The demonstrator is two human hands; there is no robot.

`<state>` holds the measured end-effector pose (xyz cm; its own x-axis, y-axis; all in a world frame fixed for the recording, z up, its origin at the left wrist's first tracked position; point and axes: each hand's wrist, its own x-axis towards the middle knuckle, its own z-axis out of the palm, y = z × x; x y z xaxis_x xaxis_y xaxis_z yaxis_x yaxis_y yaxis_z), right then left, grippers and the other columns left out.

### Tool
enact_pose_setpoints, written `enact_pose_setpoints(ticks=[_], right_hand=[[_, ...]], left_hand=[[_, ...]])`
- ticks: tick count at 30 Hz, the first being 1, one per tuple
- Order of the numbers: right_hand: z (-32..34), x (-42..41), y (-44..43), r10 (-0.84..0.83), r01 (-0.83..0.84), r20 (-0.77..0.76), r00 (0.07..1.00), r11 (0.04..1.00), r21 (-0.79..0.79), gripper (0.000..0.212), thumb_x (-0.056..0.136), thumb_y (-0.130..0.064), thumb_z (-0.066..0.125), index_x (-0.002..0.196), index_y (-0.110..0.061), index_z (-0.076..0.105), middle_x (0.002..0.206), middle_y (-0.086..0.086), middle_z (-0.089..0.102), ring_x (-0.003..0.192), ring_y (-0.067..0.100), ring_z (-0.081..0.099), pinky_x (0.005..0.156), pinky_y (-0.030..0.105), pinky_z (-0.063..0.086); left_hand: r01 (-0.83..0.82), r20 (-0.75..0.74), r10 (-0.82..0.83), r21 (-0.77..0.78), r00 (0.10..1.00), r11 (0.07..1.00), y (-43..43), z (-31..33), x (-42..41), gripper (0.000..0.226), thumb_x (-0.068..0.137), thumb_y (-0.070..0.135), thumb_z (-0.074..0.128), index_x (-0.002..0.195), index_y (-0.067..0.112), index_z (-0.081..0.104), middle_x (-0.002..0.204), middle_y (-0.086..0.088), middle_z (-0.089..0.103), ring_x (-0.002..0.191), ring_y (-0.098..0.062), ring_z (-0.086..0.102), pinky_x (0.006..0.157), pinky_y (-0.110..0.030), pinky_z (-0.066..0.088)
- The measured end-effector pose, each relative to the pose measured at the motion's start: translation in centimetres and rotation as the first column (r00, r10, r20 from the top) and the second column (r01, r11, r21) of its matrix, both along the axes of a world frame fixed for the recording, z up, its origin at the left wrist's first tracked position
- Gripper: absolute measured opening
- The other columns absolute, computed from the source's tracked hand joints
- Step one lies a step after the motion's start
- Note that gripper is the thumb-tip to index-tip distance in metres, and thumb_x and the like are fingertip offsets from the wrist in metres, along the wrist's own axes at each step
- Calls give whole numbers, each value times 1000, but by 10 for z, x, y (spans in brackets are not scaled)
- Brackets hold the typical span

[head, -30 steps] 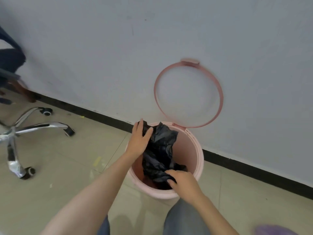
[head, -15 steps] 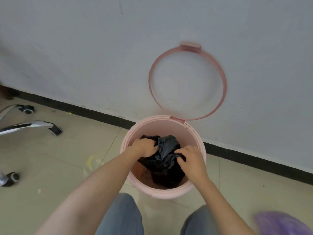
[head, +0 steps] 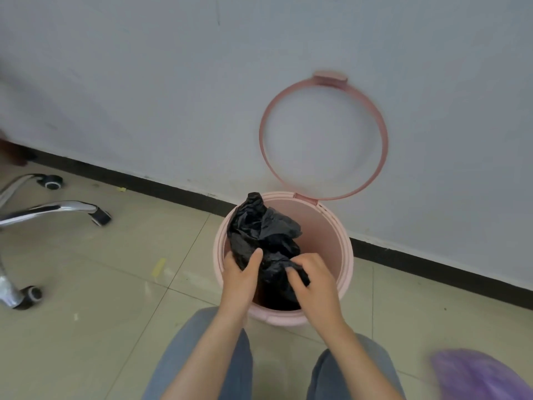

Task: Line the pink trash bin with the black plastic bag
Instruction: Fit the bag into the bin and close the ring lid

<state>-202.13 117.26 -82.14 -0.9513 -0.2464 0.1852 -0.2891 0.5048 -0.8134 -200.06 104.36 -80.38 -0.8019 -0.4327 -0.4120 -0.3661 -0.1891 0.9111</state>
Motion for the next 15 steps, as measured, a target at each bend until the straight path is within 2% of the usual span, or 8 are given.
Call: enact_pose_setpoints(ticks=[2,4,6,8,10,12,13,15], right_hand=[[4,7,-5,126,-126,11,992,992,16,39,79,-40,46,90,-7,63,91,-6,52,84,-2,47,75,5,37],[9,9,-1,296,-305,110,949,949,75,51,75,-50,46,106,-13,60,103,-9,52,97,2,48,85,13,38],[14,7,8,423,-463,210,881,862,207,64,72,-58,48,127,-25,47,122,-13,51,113,7,45,97,25,37],[21,1,16,479,-535,242,844,712,455,72,76,-56,53,139,-32,27,140,-8,44,125,14,39,104,34,33],[23,-4,19,501,-512,247,829,506,694,70,85,-48,51,142,-33,15,144,-2,40,124,23,38,92,36,31],[26,-7,18,491,-435,227,841,364,824,62,89,-39,47,142,-31,17,133,5,50,115,28,43,77,35,26],[25,-9,19,515,-346,105,851,398,850,55,89,-36,45,140,-29,25,121,6,58,108,28,48,73,34,27],[31,-8,16,458,-135,-222,861,626,768,44,83,-38,42,125,-26,49,99,1,66,93,25,59,67,30,39]], left_hand=[[-48,90,31,193,995,980,-3,4,0,51,88,22,60,134,18,37,124,-3,55,112,-24,55,83,-42,54],[-29,20,25,284,1000,958,-9,17,0,45,87,-2,56,128,11,44,112,-10,60,103,-27,59,75,-38,54],[55,-59,-45,165,997,985,-18,31,0,51,83,-16,50,124,14,51,103,-1,61,101,-22,58,88,-41,52],[192,-64,-191,5,980,981,-31,47,-1,60,81,-20,46,127,19,49,103,12,57,104,-15,53,95,-37,47],[353,11,-354,-107,935,930,-45,59,-1,68,82,-20,43,138,18,38,121,3,55,110,-15,48,91,-31,45],[467,93,-458,-199,884,862,-56,72,-1,71,82,-19,41,141,20,32,137,-8,48,119,-20,47,89,-30,43],[499,108,-487,-228,867,836,-59,77,0,72,83,-19,40,142,21,31,140,-10,45,125,-23,45,88,-29,42],[538,110,-530,-278,841,796,-61,84,2,73,84,-18,40,143,23,27,141,-5,44,129,-22,42,82,-21,43]])
